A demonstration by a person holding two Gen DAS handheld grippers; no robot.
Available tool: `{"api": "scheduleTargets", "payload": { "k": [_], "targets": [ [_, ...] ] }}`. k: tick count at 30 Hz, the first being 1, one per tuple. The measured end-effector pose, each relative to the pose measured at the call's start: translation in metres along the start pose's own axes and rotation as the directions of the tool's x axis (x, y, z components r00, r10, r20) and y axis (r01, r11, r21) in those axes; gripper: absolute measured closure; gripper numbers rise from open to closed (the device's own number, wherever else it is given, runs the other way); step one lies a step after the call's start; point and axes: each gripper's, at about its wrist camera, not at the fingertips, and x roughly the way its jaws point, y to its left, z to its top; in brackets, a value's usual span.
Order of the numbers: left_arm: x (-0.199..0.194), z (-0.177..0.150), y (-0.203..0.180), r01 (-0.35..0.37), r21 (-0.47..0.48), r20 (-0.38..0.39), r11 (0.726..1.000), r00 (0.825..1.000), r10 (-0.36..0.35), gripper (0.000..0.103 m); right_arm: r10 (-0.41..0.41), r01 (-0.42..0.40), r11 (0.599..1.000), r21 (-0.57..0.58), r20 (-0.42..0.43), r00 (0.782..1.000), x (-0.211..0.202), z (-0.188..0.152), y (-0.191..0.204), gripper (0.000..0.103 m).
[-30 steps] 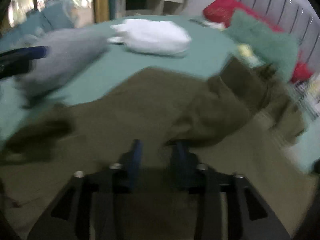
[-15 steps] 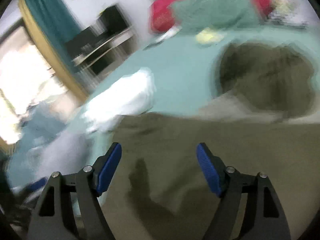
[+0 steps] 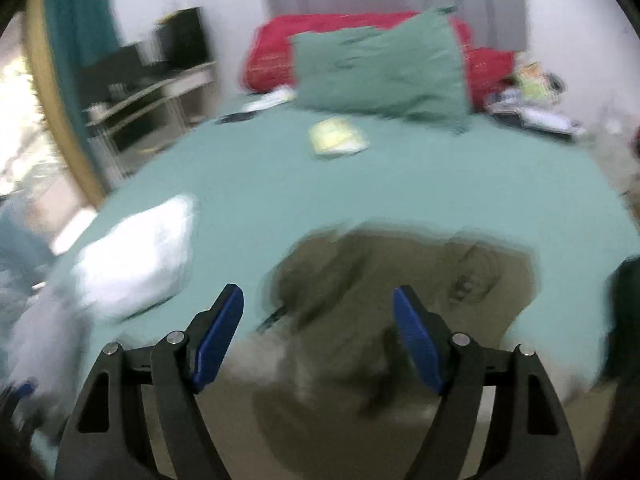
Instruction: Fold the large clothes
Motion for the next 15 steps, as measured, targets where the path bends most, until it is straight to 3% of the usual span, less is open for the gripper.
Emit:
{"api": "scheduleTargets", "payload": {
  "k": [3,5,8,10,11,13,14,15],
  "targets": [
    [0.007,-0.002,-0.005,0.011,0.02,-0.007,1.0,1.0,-0.011,0.017,-0.017,0.018,1.0,0.011,-0.094,0.995,0.045,0.046,-0.014,0.024],
    [0.012,-0.006,-0.011,-0.002,0.057,-0.012,0.998,1.0,0.003,0.017,-0.041,0.041,0.999,-0.006,-0.167,0.985,0.079,0.065,-0.013,0.015],
    [0.019,-0.01,-0.017,0.018,0.082,-0.03,0.996,0.999,-0.015,0.017,0.089,-0.083,0.996,0.035,-0.27,0.959,0.11,0.071,-0.004,0.014],
    [0.021,-0.014,-0.019,0.027,0.082,-0.045,0.996,0.999,-0.024,0.017,0.168,-0.166,0.985,0.037,-0.376,0.911,0.139,0.067,0.014,0.013],
    [0.021,-0.015,-0.02,0.035,0.079,-0.05,0.996,0.998,-0.031,0.017,0.168,-0.179,0.984,0.023,-0.477,0.863,0.155,0.056,0.024,0.012],
    [0.019,-0.016,-0.022,0.052,0.074,-0.054,0.996,0.997,-0.048,0.017,0.095,-0.168,0.984,-0.066,-0.599,0.795,0.169,0.029,0.041,0.015],
    [0.019,-0.016,-0.023,0.056,0.075,-0.053,0.996,0.997,-0.052,0.017,0.048,-0.169,0.977,-0.131,-0.637,0.769,0.17,0.012,0.049,0.038],
    [0.017,-0.016,-0.024,0.057,0.078,-0.05,0.995,0.997,-0.053,0.017,0.015,-0.17,0.97,-0.175,-0.652,0.758,0.168,0.001,0.052,0.06]
  ]
}}
